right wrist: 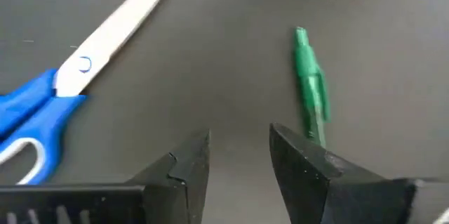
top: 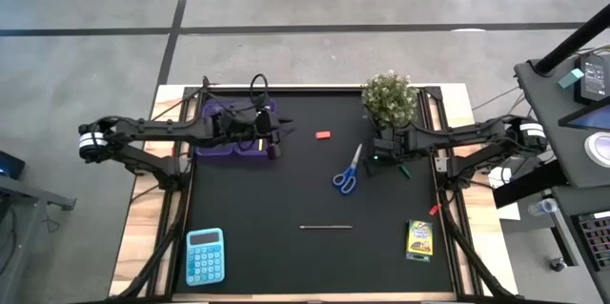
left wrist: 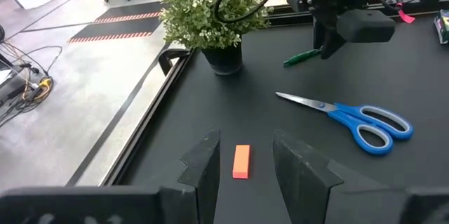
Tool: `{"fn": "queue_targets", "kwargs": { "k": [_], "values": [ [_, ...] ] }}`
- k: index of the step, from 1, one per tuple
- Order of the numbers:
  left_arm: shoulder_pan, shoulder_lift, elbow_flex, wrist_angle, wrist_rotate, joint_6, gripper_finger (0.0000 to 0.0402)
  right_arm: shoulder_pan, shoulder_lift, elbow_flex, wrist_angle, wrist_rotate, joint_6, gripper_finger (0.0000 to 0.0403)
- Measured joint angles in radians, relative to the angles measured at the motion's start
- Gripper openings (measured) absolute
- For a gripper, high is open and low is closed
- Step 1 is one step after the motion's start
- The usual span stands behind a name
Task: Pack school essentials
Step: Put the green pen into the purple box
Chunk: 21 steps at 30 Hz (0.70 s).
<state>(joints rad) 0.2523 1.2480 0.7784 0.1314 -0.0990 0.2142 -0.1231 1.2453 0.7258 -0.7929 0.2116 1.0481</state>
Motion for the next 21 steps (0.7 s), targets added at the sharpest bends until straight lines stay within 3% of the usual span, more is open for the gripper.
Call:
{"fn": "queue_targets", "kwargs": {
  "k": [13,21],
  "values": [
    [0.001,0.0,0.0,0.002,-0.004,0.0,0.0112,-0.034,0.0,-0.028,-0.012,0.047,-0.02,0.0137],
    [0.001,0.0,0.0,0.002,-0.004,0.001,0.0112,-0.126,0.0,-0.041,-0.013,-0.02,-0.141,0.0137]
  ]
}}
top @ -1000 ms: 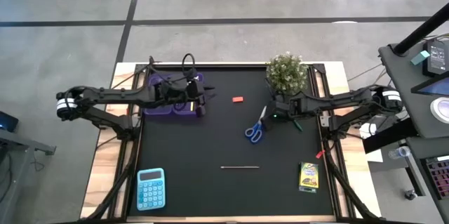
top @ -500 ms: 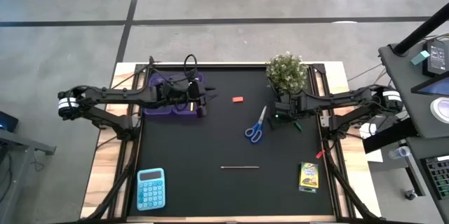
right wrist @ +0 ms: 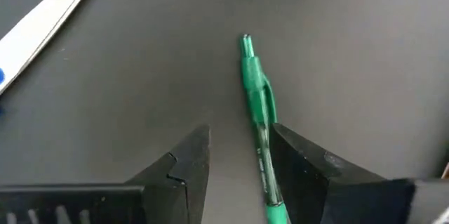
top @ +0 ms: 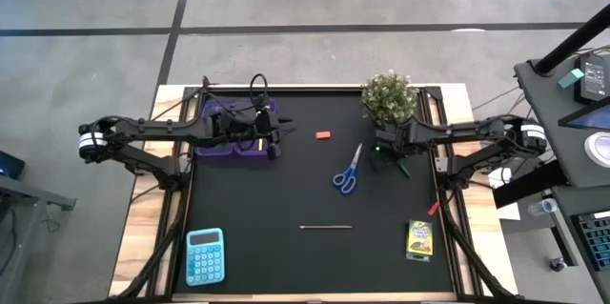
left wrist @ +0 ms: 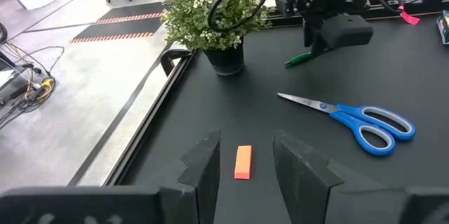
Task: Pack school essentials
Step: Put the green pen into the purple box
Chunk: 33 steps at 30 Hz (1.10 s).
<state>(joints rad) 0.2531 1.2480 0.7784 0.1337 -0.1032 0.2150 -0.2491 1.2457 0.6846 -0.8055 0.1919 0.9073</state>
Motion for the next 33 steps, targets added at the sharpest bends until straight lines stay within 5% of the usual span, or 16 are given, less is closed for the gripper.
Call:
{"fn": "queue_targets", "kwargs": {
  "k": [25,33],
  "values": [
    [0.0,0.0,0.0,0.0,0.001,0.001,0.0112,-0.046,-0.004,-0.121,0.057,-0.062,-0.062,0.0136],
    [0.0,0.0,0.0,0.0,0.001,0.001,0.0112,-0.037,-0.003,-0.13,0.07,-0.077,-0.062,0.0076]
  ]
}}
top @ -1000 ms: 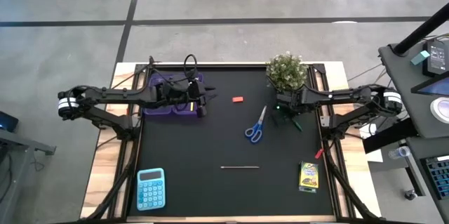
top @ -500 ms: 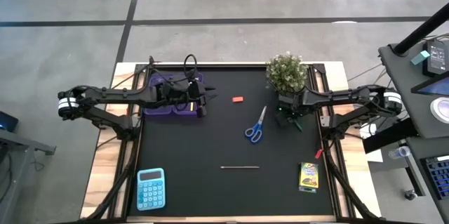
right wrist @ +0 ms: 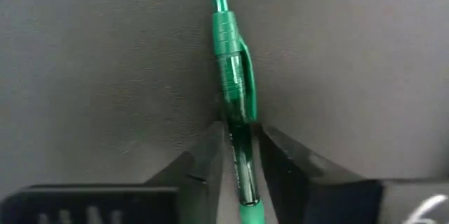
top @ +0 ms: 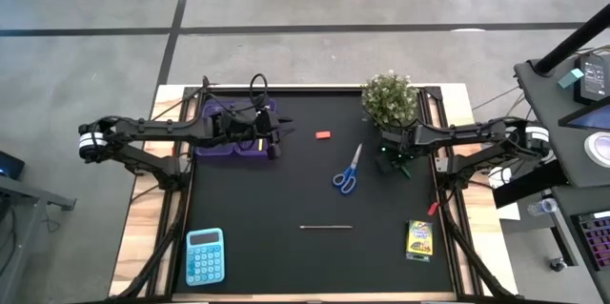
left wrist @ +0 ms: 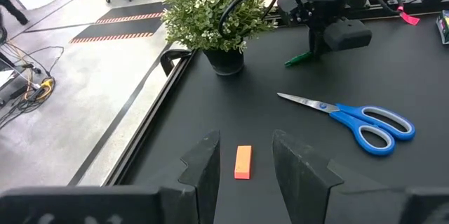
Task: Pack school essentials
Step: Put the green pen into the purple box
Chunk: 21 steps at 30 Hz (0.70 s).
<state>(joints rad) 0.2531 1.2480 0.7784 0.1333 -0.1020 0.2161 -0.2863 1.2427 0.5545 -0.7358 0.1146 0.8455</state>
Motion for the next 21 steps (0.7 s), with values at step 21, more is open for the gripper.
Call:
{"fn": "queue_targets", "kwargs": {
  "k": [21],
  "values": [
    [0.001,0.0,-0.001,0.057,0.02,-0.002,0.0112,0.116,-0.147,0.04,0.01,-0.131,-0.078,0.002]
  ]
}}
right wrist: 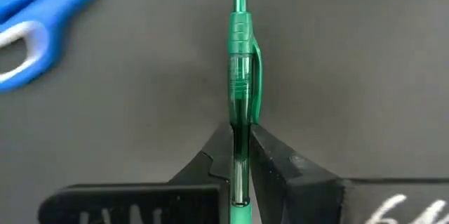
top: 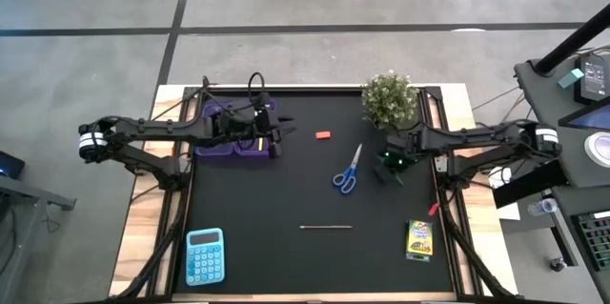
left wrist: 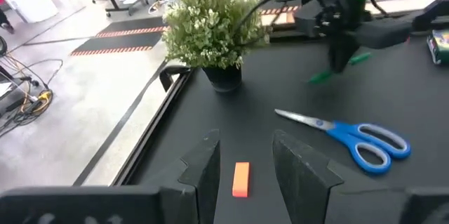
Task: Pack school essentials
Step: Put the green pen into the purple box
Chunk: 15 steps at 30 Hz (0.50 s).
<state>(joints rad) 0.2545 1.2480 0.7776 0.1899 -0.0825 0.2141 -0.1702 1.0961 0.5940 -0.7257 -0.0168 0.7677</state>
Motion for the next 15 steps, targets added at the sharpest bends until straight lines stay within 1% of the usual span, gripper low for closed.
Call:
{"fn": "queue_targets", "kwargs": {
  "k": [4,6,10,12,15],
  "values": [
    [0.0,0.0,0.0,0.035,0.028,-0.001,0.0112,0.072,-0.037,0.01,0.063,-0.019,-0.022,0.002],
    [0.001,0.0,-0.002,0.054,0.06,-0.003,0.0112,0.108,-0.05,0.009,0.154,-0.02,-0.04,0.002],
    [0.0,0.0,-0.033,0.144,0.129,-0.036,0.0112,0.16,-0.054,-0.001,0.459,-0.017,-0.159,0.002],
    [0.0,0.0,-0.061,0.21,0.16,-0.066,0.0112,0.174,-0.041,-0.006,0.635,-0.016,-0.241,0.002],
    [-0.001,0.0,-0.095,0.286,0.212,-0.105,0.0112,0.182,-0.002,-0.006,0.856,-0.014,-0.383,0.0019]
  ]
}}
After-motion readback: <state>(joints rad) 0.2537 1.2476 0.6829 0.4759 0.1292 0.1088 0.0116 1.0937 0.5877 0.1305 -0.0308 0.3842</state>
